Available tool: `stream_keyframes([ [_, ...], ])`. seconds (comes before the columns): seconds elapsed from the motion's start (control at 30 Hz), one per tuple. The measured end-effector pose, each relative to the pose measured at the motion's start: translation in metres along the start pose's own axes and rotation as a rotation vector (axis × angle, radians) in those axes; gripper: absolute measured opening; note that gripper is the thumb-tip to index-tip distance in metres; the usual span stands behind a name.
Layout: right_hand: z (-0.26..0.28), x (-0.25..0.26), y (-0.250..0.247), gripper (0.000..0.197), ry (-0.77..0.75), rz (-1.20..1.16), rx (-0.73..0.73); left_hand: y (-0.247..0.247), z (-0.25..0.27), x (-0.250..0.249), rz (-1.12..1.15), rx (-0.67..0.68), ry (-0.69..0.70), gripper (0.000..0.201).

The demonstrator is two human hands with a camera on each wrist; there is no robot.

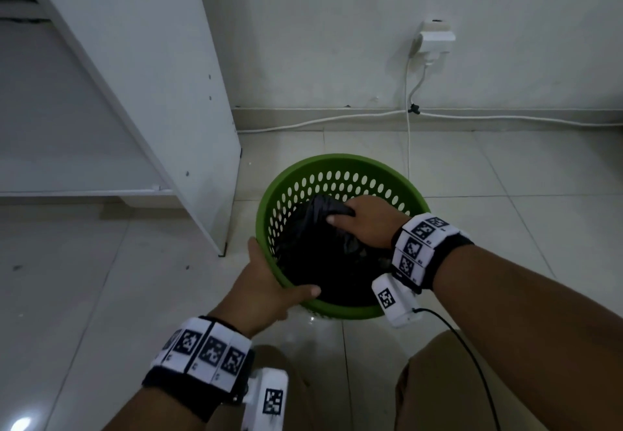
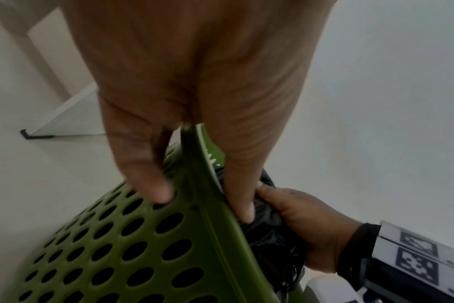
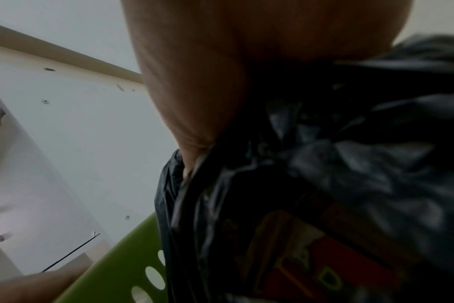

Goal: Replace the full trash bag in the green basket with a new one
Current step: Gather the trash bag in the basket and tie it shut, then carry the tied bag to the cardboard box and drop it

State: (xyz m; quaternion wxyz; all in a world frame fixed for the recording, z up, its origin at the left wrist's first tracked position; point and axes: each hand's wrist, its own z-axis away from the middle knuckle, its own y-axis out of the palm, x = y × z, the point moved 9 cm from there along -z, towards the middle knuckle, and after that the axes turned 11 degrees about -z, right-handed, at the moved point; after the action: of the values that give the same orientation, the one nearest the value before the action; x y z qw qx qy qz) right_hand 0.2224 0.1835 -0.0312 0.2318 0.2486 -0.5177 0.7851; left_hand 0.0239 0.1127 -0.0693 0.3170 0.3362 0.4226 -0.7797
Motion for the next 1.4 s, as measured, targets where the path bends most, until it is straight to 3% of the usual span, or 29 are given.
stream_keyframes([
  [0.1,0.004,-0.002,-0.003,0.048,-0.011,-0.098,-0.058,0.004,-0.008,-0.003,0.013,-0.016,0.076,0.152],
  [0.2,0.010,-0.010,-0.011,0.056,0.004,-0.231,-0.137,0.003,-0.014,-0.007,-0.088,-0.041,0.135,0.165],
  [0.37,0.022,-0.021,-0.015,0.053,0.025,-0.426,-0.212,-0.002,-0.007,-0.027,-0.148,0.003,0.213,0.151],
  [0.5,0.032,-0.016,-0.025,0.050,0.008,-0.569,-0.291,-0.003,-0.008,-0.023,-0.100,0.012,0.143,0.147],
  [0.83,0.065,0.000,-0.061,0.056,-0.086,-0.679,-0.391,-0.006,0.002,-0.016,-0.288,0.002,0.033,0.153],
  [1.1,0.085,0.030,-0.097,0.044,-0.097,-0.984,-0.455,0.000,-0.005,-0.013,-0.358,0.040,-0.034,0.157],
  [1.27,0.094,0.047,-0.124,0.043,-0.124,-0.950,-0.503,-0.001,-0.006,-0.016,-0.449,0.006,-0.011,0.156],
  [1.33,0.099,0.057,-0.133,0.039,-0.118,-0.992,-0.503,0.002,-0.001,-0.018,-0.456,-0.007,-0.003,0.149],
  [1.4,0.105,0.071,-0.143,0.038,-0.113,-1.023,-0.481,0.009,0.012,-0.016,-0.472,-0.031,-0.040,0.128],
])
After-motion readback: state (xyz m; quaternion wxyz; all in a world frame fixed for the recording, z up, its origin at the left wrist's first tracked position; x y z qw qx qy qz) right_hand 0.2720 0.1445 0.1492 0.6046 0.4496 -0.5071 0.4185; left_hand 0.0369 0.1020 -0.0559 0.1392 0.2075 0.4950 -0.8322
